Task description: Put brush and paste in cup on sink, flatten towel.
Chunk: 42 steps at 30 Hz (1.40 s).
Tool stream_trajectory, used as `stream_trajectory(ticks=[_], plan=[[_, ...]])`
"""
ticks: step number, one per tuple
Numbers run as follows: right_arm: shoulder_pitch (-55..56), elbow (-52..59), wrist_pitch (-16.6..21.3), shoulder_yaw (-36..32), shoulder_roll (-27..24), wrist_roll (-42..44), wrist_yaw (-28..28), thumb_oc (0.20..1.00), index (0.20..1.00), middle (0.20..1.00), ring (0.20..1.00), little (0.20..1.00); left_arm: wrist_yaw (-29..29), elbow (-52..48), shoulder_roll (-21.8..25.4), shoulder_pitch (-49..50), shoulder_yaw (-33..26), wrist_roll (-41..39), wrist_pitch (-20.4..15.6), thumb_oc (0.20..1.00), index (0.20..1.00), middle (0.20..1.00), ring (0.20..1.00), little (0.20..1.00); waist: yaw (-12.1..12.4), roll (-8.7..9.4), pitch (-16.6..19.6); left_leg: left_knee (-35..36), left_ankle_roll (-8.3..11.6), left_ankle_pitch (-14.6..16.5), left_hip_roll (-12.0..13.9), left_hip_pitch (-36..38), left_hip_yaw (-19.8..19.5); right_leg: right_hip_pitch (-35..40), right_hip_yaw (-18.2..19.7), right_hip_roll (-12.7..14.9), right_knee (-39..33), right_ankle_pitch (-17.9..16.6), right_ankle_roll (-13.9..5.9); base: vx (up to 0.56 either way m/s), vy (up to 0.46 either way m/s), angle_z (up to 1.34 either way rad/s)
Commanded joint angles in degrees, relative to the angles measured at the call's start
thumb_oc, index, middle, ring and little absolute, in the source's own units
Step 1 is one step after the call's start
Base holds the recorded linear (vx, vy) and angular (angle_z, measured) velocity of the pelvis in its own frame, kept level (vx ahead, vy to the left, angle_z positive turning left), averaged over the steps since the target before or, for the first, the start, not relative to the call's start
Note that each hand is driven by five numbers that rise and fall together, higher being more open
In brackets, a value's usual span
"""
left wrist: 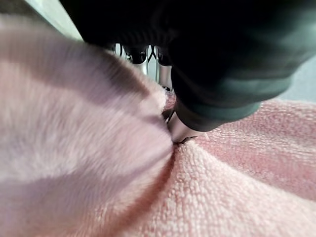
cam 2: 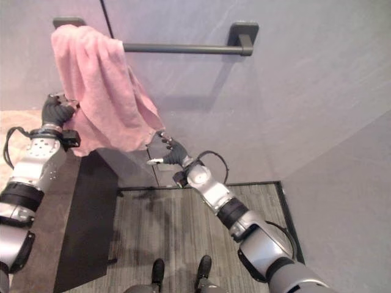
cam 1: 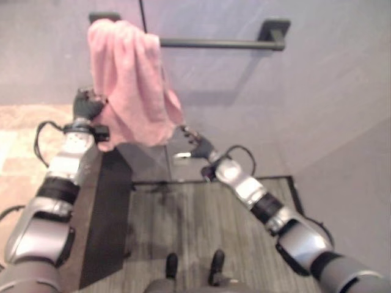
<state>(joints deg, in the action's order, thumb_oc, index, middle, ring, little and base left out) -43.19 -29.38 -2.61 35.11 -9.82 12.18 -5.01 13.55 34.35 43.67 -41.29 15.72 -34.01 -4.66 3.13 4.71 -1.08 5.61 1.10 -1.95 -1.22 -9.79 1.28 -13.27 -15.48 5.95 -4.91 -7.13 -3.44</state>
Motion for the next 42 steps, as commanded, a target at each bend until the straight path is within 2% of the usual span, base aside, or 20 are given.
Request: stream_trajectory(ticks=[1, 10, 13, 22, 25, 28, 30, 32, 42], plan=[[-7.21, 1.44, 4.56, -1.73, 1.37, 3.53, -1.49, 1.000, 1.000, 1.000, 1.000, 1.000, 1.02, 0.87, 1.96, -7.91, 3.10, -0.47, -3.20, 0.200, 0.200, 0.200, 0.200, 0.200, 2.23, -0.92, -0.56, -0.61, -4.46, 4.38, -1.99, 0.37, -0.28, 4.99, -3.54, 4.02, -0.09, -1.18, -7.06, -0.01, -0.001, 0.07], [-11.13, -0.77, 4.27, -1.96, 2.29, 3.97, -2.47, 1.000, 1.000, 1.000, 1.000, 1.000, 1.07, -1.16, 1.30, -7.89, 3.98, 0.23, -3.22, 0.200, 0.200, 0.200, 0.200, 0.200, 2.89, -0.71, -0.49, -0.61, -4.39, 4.24, -2.08, 0.17, -0.83, 5.17, -4.02, 4.21, -0.09, -0.92, -6.89, 0.00, 0.001, 0.05], [-16.39, -6.45, 2.22, -2.58, 3.69, 2.53, -4.39, 1.000, 1.000, 1.000, 1.000, 1.000, 1.43, -2.93, 0.80, -8.68, 4.83, 1.06, -2.72, 0.200, 0.200, 0.200, 0.200, 0.200, 3.49, -0.71, -0.68, -0.61, -4.38, 3.77, -2.26, -0.22, -1.43, 5.20, -4.59, 4.35, -0.09, -0.64, -6.54, -0.05, 0.010, 0.01], [-18.51, -8.82, 0.63, -2.47, 3.66, 0.97, -4.63, 1.000, 1.000, 1.000, 1.000, 1.000, 1.91, -4.95, 0.51, -8.75, 4.32, 0.86, -2.88, 0.200, 0.200, 0.200, 0.200, 0.200, 3.45, -0.94, -0.91, -0.61, -4.33, 3.50, -2.37, -0.88, -1.60, 4.71, -4.66, 4.50, -0.09, -0.55, -6.39, -0.02, 0.004, 0.06], [-23.42, -17.98, 0.64, -4.08, 6.87, 6.20, -4.97, 1.000, 1.000, 1.000, 1.000, 1.000, 1.44, -9.09, 0.26, -8.56, 4.77, -0.66, -4.23, 0.200, 0.200, 0.200, 0.200, 0.200, 4.58, -1.70, -1.23, -0.61, -4.37, 3.01, -2.71, -1.74, -1.79, 4.00, -4.68, 4.96, -0.09, -1.20, -6.36, -0.04, 0.008, 0.01], [-24.32, -18.77, 0.96, -4.29, 7.71, 7.93, -5.08, 1.000, 1.000, 1.000, 1.000, 1.000, 1.28, -9.08, 0.01, -9.03, 5.34, -0.62, -4.33, 0.200, 0.200, 0.200, 0.200, 0.200, 4.66, -1.78, -1.13, -0.61, -4.36, 2.93, -2.76, -1.86, -1.91, 3.92, -4.71, 5.02, -0.09, -1.23, -6.35, 0.00, -0.005, 0.02], [-24.77, -19.04, 1.10, -4.21, 8.05, 8.65, -5.05, 0.881, 0.881, 0.881, 0.881, 0.881, 1.10, -9.06, -0.62, -9.14, 6.02, -0.55, -4.22, 0.200, 0.200, 0.200, 0.200, 0.200, 4.78, -1.78, -0.95, -0.61, -4.32, 2.81, -2.77, -1.94, -2.18, 4.06, -4.98, 5.02, -0.09, -1.09, -6.21, -0.01, -0.016, 0.05], [-24.60, -18.62, 1.23, -4.31, 8.03, 9.00, -5.07, 0.200, 0.200, 0.200, 0.200, 0.200, 0.98, -9.23, -0.69, -9.03, 6.21, -0.39, -4.16, 0.200, 0.200, 0.200, 0.200, 0.200, 4.81, -1.87, -0.94, -0.61, -4.29, 2.78, -2.74, -1.90, -2.31, 4.16, -5.13, 5.03, -0.09, -0.98, -6.16, 0.00, -0.006, 0.04], [-20.42, -11.35, 2.47, -5.52, 4.95, 6.27, -5.76, 0.200, 0.200, 0.200, 0.200, 0.200, 0.91, -12.49, -0.63, -4.35, 3.39, -0.02, -4.37, 0.200, 0.200, 0.200, 0.200, 0.200, 4.84, -2.27, -1.34, -0.61, -4.40, 2.69, -2.55, -1.85, -2.06, 3.74, -4.27, 4.70, -0.09, -0.40, -5.90, 0.00, -0.001, 0.00]])
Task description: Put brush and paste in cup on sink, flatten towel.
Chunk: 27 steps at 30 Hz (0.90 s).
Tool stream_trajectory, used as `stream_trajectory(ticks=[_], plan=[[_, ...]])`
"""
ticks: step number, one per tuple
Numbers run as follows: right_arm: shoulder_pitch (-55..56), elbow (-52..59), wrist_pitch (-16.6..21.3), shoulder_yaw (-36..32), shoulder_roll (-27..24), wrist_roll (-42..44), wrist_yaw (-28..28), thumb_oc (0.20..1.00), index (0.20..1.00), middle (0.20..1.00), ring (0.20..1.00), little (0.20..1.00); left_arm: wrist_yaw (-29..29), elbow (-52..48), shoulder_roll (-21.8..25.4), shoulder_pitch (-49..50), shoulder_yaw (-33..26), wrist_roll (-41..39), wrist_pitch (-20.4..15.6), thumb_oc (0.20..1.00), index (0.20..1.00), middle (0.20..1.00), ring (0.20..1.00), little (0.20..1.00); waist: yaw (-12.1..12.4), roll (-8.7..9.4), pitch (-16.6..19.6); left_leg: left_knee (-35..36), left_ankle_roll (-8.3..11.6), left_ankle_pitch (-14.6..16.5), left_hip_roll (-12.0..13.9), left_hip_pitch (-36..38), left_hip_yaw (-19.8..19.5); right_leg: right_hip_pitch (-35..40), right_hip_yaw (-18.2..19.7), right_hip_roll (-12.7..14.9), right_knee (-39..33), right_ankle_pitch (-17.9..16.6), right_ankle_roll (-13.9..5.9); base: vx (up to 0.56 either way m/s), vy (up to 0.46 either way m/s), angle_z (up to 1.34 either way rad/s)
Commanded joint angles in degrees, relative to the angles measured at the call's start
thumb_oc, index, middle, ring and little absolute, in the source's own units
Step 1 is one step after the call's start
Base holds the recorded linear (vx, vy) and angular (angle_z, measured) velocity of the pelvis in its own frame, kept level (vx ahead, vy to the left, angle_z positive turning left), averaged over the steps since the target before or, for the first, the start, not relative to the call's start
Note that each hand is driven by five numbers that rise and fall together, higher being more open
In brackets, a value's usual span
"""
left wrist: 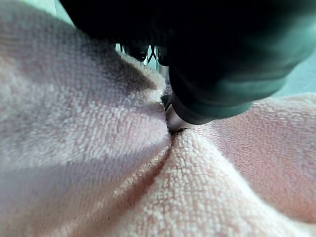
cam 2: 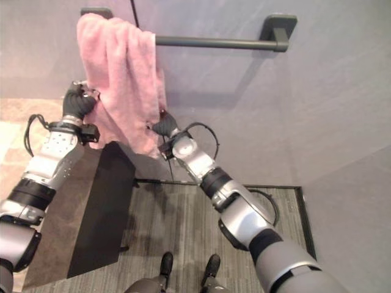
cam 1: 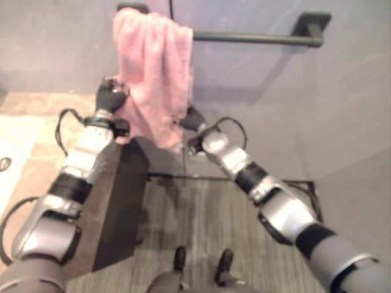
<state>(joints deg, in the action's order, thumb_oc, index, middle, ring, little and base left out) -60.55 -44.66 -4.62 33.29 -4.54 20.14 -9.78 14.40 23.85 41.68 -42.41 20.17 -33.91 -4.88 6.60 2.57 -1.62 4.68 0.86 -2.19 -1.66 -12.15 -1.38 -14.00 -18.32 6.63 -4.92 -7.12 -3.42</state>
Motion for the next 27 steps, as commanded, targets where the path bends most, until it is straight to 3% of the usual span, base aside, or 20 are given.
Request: stream_trajectory(ticks=[1, 6, 7, 12, 13, 19, 22, 25, 27], plan=[[-2.98, 4.00, 4.44, -3.66, -0.35, -1.71, -1.00, 0.200, 0.200, 0.200, 0.200, 0.200, 0.08, -2.04, 1.35, -3.15, -1.10, -0.10, -4.12, 0.200, 0.200, 0.200, 0.200, 0.200, 1.40, -0.15, -0.75, 0.32, -4.16, 2.95, -2.10, 0.51, 0.62, 4.45, -1.39, 4.00, -0.08, -0.41, -5.92, 0.00, 0.000, 0.00], [1.50, 11.55, 4.29, -5.43, -3.92, -4.88, -1.52, 0.200, 0.200, 0.200, 0.200, 0.200, 1.25, -5.52, 1.62, 0.42, -3.61, 4.22, -2.64, 0.200, 0.200, 0.200, 0.200, 0.200, 1.20, -0.38, -0.72, 0.32, -4.23, 3.01, -1.88, 0.56, 0.97, 4.29, -1.10, 3.87, -0.08, 0.14, -5.78, -0.01, -0.022, -0.03], [5.41, 18.30, 3.87, -7.44, -6.19, -6.34, -1.51, 0.200, 0.200, 0.200, 0.200, 0.200, 3.47, -13.19, 1.80, 4.49, -7.59, 12.10, -0.19, 0.200, 0.200, 0.200, 0.200, 0.200, 1.25, -0.51, -0.80, 0.32, -4.30, 3.03, -1.78, 0.63, 0.96, 4.35, -1.30, 3.78, -0.08, 0.52, -5.66, 0.00, -0.054, -0.04], [11.68, 24.30, 3.88, -11.06, -7.56, -8.65, -1.40, 0.200, 0.200, 0.200, 0.200, 0.200, 1.09, -24.98, -1.62, 16.94, -12.24, 11.03, -0.84, 0.200, 0.200, 0.200, 0.200, 0.200, 1.56, -0.86, -0.74, 0.32, -4.56, 3.36, -1.56, 1.21, 1.23, 4.86, -1.39, 3.77, -0.08, 1.25, -5.30, -0.01, -0.051, -0.05], [16.07, 28.20, 5.24, -13.97, -7.77, -9.11, -1.69, 0.200, 0.200, 0.200, 0.200, 0.200, -0.06, -31.38, -3.51, 23.89, -14.88, 11.65, -0.89, 0.200, 0.200, 0.200, 0.200, 0.200, 1.91, -0.99, -0.68, 0.32, -4.55, 3.45, -1.38, 1.58, 1.16, 5.37, -1.64, 3.74, -0.08, 2.03, -5.05, -0.01, -0.047, -0.01], [20.33, 27.25, 7.22, -15.57, -6.36, -10.34, -2.44, 0.200, 0.200, 0.200, 0.200, 0.200, -1.93, -34.12, -7.22, 30.53, -13.20, 13.35, -0.18, 0.200, 0.200, 0.200, 0.200, 0.200, 2.29, -1.42, -0.28, 0.32, -4.37, 3.49, -1.23, 2.21, 0.88, 6.34, -2.12, 3.68, -0.08, 2.88, -4.79, -0.03, -0.048, -0.03], [19.83, 23.93, 6.62, -14.37, -6.10, -10.64, -3.03, 0.200, 0.200, 0.200, 0.200, 0.200, -0.58, -29.48, -9.41, 27.74, -10.77, 13.43, 0.32, 0.200, 0.200, 0.200, 0.200, 0.200, 2.46, -1.71, 0.03, 0.32, -4.18, 3.35, -1.07, 2.58, 0.99, 6.67, -2.08, 3.59, -0.08, 3.11, -4.64, -0.04, -0.030, -0.02], [20.00, 26.94, 7.32, -15.34, -6.87, -9.21, -3.30, 0.200, 0.200, 0.200, 0.200, 0.200, -0.01, -31.50, -9.08, 26.98, -11.82, 14.72, -0.44, 0.200, 0.200, 0.200, 0.200, 0.200, 2.47, -2.00, 0.24, 0.32, -4.07, 3.16, -1.03, 2.55, 0.86, 6.79, -2.15, 3.58, -0.08, 3.35, -4.53, -0.02, -0.018, 0.01], [19.62, 28.75, 8.33, -15.83, -6.26, -8.94, -3.93, 0.200, 0.200, 0.200, 0.200, 0.200, 0.83, -33.00, -9.39, 26.51, -12.51, 15.44, -0.78, 0.244, 0.244, 0.244, 0.244, 0.244, 2.48, -2.00, 0.62, 0.32, -4.16, 3.19, -1.11, 2.55, 0.71, 6.75, -2.19, 3.65, -0.08, 3.36, -4.50, 0.00, 0.000, 0.00]])
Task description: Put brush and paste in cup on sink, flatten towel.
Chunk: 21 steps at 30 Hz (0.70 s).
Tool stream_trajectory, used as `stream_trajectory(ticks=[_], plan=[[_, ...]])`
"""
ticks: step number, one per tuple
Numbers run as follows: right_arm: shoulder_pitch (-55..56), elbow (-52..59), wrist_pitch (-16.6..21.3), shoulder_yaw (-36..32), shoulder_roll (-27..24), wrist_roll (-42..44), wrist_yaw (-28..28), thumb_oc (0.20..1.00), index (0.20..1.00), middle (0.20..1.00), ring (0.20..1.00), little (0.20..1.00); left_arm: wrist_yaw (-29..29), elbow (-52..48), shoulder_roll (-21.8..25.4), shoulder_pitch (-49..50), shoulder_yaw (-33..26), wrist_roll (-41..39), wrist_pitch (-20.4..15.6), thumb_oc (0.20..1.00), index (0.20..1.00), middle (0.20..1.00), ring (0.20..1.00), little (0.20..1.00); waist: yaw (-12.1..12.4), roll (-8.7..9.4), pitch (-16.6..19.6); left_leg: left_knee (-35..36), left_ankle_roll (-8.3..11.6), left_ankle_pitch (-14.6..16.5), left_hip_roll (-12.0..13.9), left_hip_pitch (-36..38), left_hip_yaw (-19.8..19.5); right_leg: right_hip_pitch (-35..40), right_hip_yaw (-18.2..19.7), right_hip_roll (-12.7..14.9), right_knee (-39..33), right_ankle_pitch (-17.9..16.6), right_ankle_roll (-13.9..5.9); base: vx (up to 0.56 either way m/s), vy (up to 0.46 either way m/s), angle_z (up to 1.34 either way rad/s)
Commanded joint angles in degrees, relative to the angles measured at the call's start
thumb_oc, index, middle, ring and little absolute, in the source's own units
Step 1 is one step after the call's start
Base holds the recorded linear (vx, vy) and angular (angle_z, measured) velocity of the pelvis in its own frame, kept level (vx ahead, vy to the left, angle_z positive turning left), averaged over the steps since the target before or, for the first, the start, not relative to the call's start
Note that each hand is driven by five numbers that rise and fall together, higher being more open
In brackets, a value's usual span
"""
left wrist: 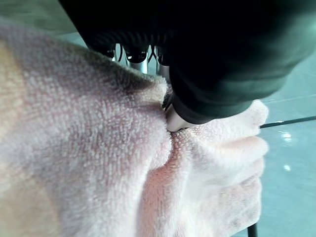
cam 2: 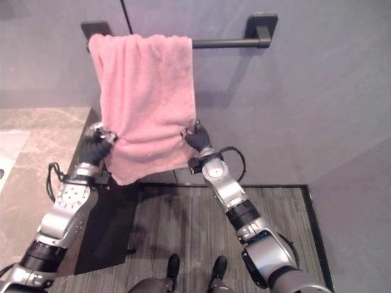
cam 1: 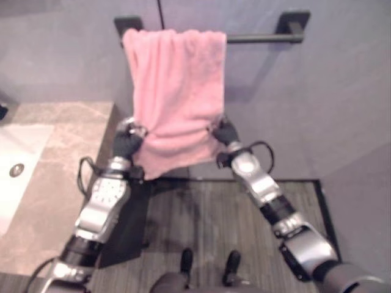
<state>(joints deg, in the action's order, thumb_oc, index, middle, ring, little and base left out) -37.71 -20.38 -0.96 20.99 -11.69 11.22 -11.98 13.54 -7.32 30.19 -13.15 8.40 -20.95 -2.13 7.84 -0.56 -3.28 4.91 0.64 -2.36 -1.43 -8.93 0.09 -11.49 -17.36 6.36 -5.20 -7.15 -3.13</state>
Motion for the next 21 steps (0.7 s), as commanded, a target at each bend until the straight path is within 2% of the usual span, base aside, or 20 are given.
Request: stream_trajectory(ticks=[1, 2, 10, 15, 16, 21], plan=[[-3.54, 5.10, 5.24, -3.77, 1.26, 0.15, -2.08, 0.200, 0.200, 0.200, 0.200, 0.200, 2.19, -2.18, 1.79, -2.92, -0.83, 3.34, -3.46, 0.235, 0.235, 0.235, 0.235, 0.235, 1.21, 1.08, 2.36, 0.09, -3.97, 3.43, -1.35, -0.60, -0.67, 4.24, -3.13, 3.95, 0.20, 3.40, -4.77, -0.02, -0.015, 0.04], [-4.68, 3.85, 5.42, -3.40, 1.74, -0.53, -2.46, 0.200, 0.200, 0.200, 0.200, 0.200, 3.25, -0.71, 0.91, -4.85, -0.17, 4.95, -3.15, 0.203, 0.203, 0.203, 0.203, 0.203, 1.20, 0.92, 2.66, 0.09, -3.92, 3.44, -1.37, -0.50, -0.54, 4.35, -3.04, 3.90, 0.20, 3.44, -4.68, 0.00, 0.000, 0.00], [-7.83, 6.39, 6.37, -4.54, 0.99, -0.44, -4.40, 0.200, 0.200, 0.200, 0.200, 0.200, 6.71, 0.06, 0.13, -12.29, 0.33, 7.32, -3.90, 0.200, 0.200, 0.200, 0.200, 0.200, 0.97, 0.50, 3.32, 0.09, -3.80, 3.34, -1.43, -0.41, -0.70, 4.49, -3.11, 4.02, 0.20, 3.58, -4.61, 0.00, -0.007, 0.03], [-5.78, -0.16, 5.91, -3.59, 2.20, 0.20, -4.42, 0.200, 0.200, 0.200, 0.200, 0.200, 5.26, 4.78, -1.43, -10.68, 3.20, 7.07, -2.68, 0.200, 0.200, 0.200, 0.200, 0.200, 0.65, 0.05, 3.65, 0.09, -3.87, 3.54, -1.42, 0.09, -0.39, 5.01, -2.96, 3.91, 0.20, 3.68, -4.49, 0.00, 0.000, 0.00], [-4.44, -1.71, 5.70, -3.51, 2.09, -0.16, -4.59, 0.200, 0.200, 0.200, 0.200, 0.200, 5.30, 7.18, -2.29, -11.77, 4.42, 8.25, -1.42, 0.200, 0.200, 0.200, 0.200, 0.200, 0.42, -0.22, 3.80, 0.09, -3.78, 3.57, -1.35, 0.38, -0.40, 5.33, -2.90, 3.80, 0.20, 3.92, -4.44, 0.00, 0.000, 0.00], [-6.56, 3.37, 7.13, -4.45, 1.44, -0.31, -5.82, 0.200, 0.200, 0.200, 0.200, 0.200, 7.35, 6.54, -1.72, -15.91, 4.04, 8.22, -2.67, 0.200, 0.200, 0.200, 0.200, 0.200, 0.16, -0.48, 4.06, 0.09, -3.75, 3.63, -1.34, 0.67, -0.64, 5.46, -2.97, 3.77, 0.20, 4.13, -4.53, 0.00, 0.000, 0.00]])
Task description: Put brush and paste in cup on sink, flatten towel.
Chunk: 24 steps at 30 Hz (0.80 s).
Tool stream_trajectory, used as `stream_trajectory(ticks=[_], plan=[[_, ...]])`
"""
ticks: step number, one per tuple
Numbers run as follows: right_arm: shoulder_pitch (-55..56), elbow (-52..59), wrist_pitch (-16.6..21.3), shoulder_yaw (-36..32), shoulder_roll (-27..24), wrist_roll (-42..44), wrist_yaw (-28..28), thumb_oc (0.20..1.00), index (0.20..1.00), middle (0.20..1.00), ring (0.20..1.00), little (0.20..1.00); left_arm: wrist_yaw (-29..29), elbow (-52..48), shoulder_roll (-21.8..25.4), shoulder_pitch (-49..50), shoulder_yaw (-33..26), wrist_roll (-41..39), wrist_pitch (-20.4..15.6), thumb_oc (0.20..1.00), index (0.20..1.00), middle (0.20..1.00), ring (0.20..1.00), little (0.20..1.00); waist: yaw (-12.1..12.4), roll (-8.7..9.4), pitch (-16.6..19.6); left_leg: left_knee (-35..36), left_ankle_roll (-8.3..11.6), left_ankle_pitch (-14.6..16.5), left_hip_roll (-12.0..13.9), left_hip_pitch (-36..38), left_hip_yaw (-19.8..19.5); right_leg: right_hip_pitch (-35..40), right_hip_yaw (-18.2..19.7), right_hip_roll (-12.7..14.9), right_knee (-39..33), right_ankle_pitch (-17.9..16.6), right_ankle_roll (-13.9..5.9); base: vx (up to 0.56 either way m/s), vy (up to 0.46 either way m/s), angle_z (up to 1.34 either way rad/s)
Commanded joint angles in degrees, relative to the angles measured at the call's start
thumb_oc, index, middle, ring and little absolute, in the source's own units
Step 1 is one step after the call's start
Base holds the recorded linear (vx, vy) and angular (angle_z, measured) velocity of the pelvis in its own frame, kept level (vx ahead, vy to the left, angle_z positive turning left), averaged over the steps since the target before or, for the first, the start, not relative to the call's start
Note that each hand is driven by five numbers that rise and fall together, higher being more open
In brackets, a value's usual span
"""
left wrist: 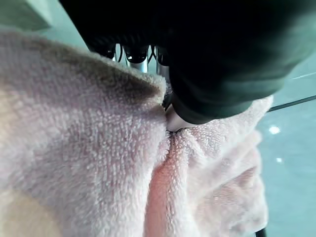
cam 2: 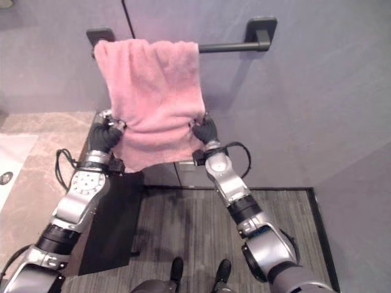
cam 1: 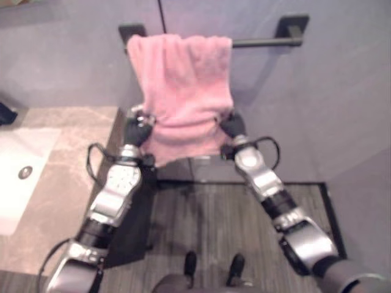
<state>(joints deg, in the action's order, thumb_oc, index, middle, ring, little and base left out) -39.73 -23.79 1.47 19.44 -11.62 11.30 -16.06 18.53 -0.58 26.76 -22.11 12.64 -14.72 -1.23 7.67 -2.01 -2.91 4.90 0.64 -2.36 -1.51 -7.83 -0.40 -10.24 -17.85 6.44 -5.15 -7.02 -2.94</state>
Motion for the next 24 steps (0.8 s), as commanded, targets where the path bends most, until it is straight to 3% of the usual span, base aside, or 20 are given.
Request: stream_trajectory(ticks=[1, 9, 14, 17, 21, 24], plan=[[-4.59, 6.82, 4.65, -2.95, 1.35, -0.43, -1.77, 0.200, 0.200, 0.200, 0.200, 0.200, 2.38, -0.17, 1.71, -7.07, -0.17, 2.01, -3.56, 0.200, 0.200, 0.200, 0.200, 0.200, 0.36, 0.98, 3.58, 0.10, -3.75, 3.63, -1.27, -0.39, -0.15, 4.25, -2.48, 3.69, 0.15, 3.99, -4.73, 0.00, 0.000, 0.00], [-10.50, 12.58, 5.56, -3.70, -1.59, -5.87, -3.76, 0.200, 0.200, 0.200, 0.200, 0.200, 5.58, -4.08, 2.66, -12.02, -2.10, 5.44, -4.58, 0.200, 0.200, 0.200, 0.200, 0.200, 0.12, 1.18, 3.92, 0.10, -3.67, 3.54, -1.10, -0.76, 0.00, 3.74, -1.82, 3.28, 0.15, 4.24, -4.47, 0.00, -0.005, 0.00], [-7.16, 12.33, 6.55, -3.16, -0.65, -6.57, -3.79, 0.200, 0.200, 0.200, 0.200, 0.200, 5.74, -4.88, 1.43, -9.71, -2.18, 7.05, -4.86, 0.200, 0.200, 0.200, 0.200, 0.200, -0.07, 1.17, 3.78, 0.10, -3.61, 3.64, -0.90, -0.85, 0.02, 3.61, -1.52, 2.96, 0.15, 4.54, -4.25, 0.00, -0.013, -0.01], [0.89, 7.15, 6.44, -1.20, 1.47, -6.06, -2.08, 0.200, 0.200, 0.200, 0.200, 0.200, 2.61, 0.24, -0.86, -1.99, 0.11, 4.50, -3.31, 0.200, 0.200, 0.200, 0.200, 0.200, -0.50, 0.78, 3.42, 0.10, -3.54, 3.81, -0.65, -0.36, 0.29, 3.98, -1.18, 2.64, 0.15, 4.90, -4.11, 0.00, -0.005, -0.01], [5.18, 1.77, 5.34, -0.07, 2.36, -5.22, -1.46, 0.200, 0.200, 0.200, 0.200, 0.200, 1.47, 9.23, -2.92, -0.64, 3.15, 3.25, -0.69, 0.200, 0.200, 0.200, 0.200, 0.200, -1.40, 0.45, 3.67, 0.10, -3.40, 3.81, -0.48, -0.15, 0.40, 4.16, -0.95, 2.40, 0.15, 5.21, -4.06, 0.02, -0.022, -0.07], [3.48, 2.89, 6.04, -0.49, 1.93, -4.24, -2.14, 0.200, 0.200, 0.200, 0.200, 0.200, 1.97, 8.11, -1.76, -0.95, 2.22, 2.26, -1.67, 0.200, 0.200, 0.200, 0.200, 0.200, -1.29, 0.07, 3.66, 0.10, -3.32, 3.65, -0.55, -0.21, 0.26, 3.96, -0.94, 2.40, 0.15, 5.16, -4.26, 0.02, -0.009, -0.07]])
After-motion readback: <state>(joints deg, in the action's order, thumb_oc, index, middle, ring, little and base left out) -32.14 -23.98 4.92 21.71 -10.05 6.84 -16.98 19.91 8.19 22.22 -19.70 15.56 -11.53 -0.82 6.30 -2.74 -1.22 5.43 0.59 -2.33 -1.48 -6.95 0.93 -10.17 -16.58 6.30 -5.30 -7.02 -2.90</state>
